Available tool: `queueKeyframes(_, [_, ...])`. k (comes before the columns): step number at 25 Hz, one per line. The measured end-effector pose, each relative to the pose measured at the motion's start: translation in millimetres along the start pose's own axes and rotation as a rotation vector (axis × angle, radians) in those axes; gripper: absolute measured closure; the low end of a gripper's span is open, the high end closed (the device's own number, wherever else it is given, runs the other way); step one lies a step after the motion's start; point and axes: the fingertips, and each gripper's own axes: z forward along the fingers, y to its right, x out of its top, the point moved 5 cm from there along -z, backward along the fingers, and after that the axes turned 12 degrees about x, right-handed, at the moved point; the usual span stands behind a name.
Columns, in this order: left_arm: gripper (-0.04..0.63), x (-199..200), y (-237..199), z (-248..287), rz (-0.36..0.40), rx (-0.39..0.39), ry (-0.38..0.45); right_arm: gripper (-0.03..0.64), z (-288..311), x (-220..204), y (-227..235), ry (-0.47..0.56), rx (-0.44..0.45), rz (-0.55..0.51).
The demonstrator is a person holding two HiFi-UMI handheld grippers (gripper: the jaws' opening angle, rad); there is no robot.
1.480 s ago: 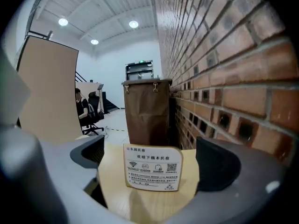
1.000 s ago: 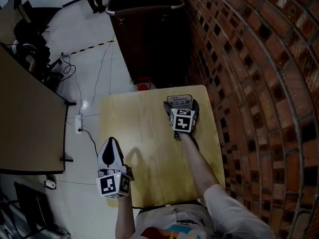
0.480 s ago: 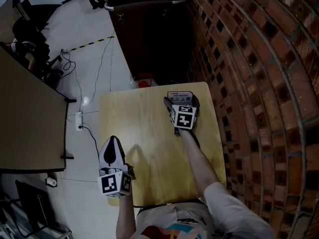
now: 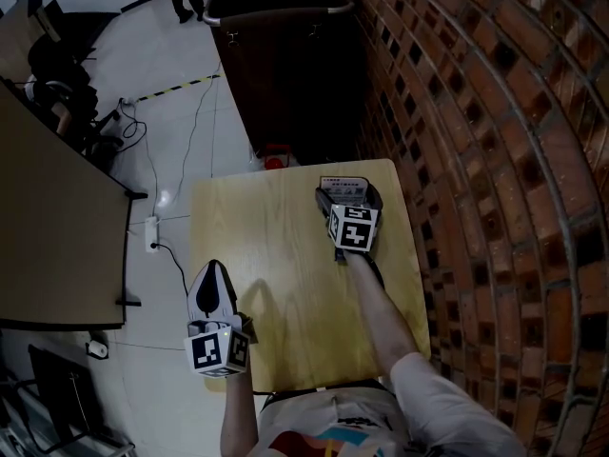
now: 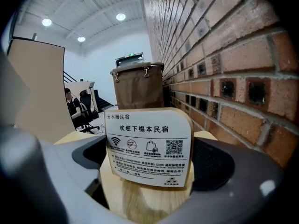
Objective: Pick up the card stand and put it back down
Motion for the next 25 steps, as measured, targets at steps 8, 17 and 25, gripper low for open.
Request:
queueKeyframes(8, [0.591,8.8,8.3,-11.7,-0.018,-0.024,0.045,0.071,-65.9,36.0,-31.6,0.136,0.074,-0.071])
queueKeyframes(17, [0.591,24.5,24.1,-30.1,-0.029,-0.072,0.1,0.072,-159.5,58.5,-73.6,0.232,0.147,-0.12])
queueKeyframes(25, [0.59,27.9,34.1,-39.9,-0.014,-0.091,0.119,0.071,-201.1,52.2,-83.2,0.263,0.144,-0.125])
